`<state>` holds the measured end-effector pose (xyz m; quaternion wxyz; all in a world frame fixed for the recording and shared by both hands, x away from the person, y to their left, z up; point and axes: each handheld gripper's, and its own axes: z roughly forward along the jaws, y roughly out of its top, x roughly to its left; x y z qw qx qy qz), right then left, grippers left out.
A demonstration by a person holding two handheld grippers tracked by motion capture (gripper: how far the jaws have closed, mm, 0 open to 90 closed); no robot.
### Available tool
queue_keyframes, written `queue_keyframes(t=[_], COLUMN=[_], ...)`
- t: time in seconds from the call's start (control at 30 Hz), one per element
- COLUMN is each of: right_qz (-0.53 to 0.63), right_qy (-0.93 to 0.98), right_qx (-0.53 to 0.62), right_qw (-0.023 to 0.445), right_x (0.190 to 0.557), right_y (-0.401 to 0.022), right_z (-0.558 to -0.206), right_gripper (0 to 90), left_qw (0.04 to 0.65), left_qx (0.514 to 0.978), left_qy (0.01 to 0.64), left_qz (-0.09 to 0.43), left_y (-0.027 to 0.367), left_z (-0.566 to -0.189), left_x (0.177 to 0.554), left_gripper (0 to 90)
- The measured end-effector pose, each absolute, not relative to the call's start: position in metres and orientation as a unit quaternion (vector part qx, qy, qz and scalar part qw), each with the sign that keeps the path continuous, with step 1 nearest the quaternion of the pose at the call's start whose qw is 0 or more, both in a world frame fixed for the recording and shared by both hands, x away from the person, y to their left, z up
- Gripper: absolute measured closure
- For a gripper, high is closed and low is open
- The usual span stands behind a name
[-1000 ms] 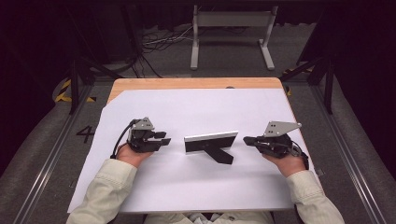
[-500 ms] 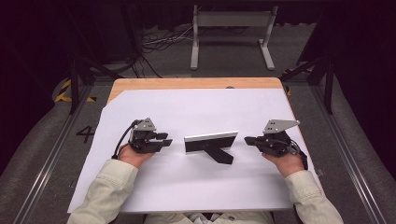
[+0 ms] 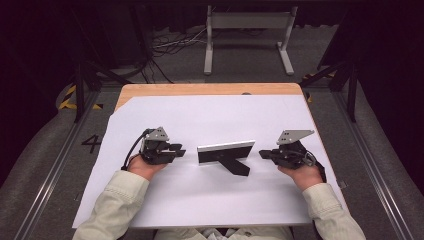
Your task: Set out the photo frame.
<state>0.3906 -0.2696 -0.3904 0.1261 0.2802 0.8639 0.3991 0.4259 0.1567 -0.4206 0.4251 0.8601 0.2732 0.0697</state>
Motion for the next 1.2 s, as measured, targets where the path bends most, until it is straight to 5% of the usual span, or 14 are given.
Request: queue_keyframes(t=[0.43, 1.2], right_qz=[0.379, 0.36], right_qy=[0.881, 0.893], right_qx=[0.267, 0.259], right_qw=[0.098, 0.078], right_x=[0.393, 0.4], right_y=[-0.255, -0.237], right_z=[-0.404, -0.421], right_gripper=[90.0, 90.0], left_qw=[0.424, 0.423], left_qx=[0.862, 0.863], left_qy=[0.268, 0.268], left_qz=[0.072, 0.071], left_y=[0.154, 0.153], left_z=[-0.421, -0.422], left_x=[0.425, 0.422], left_gripper=[81.9, 82.9])
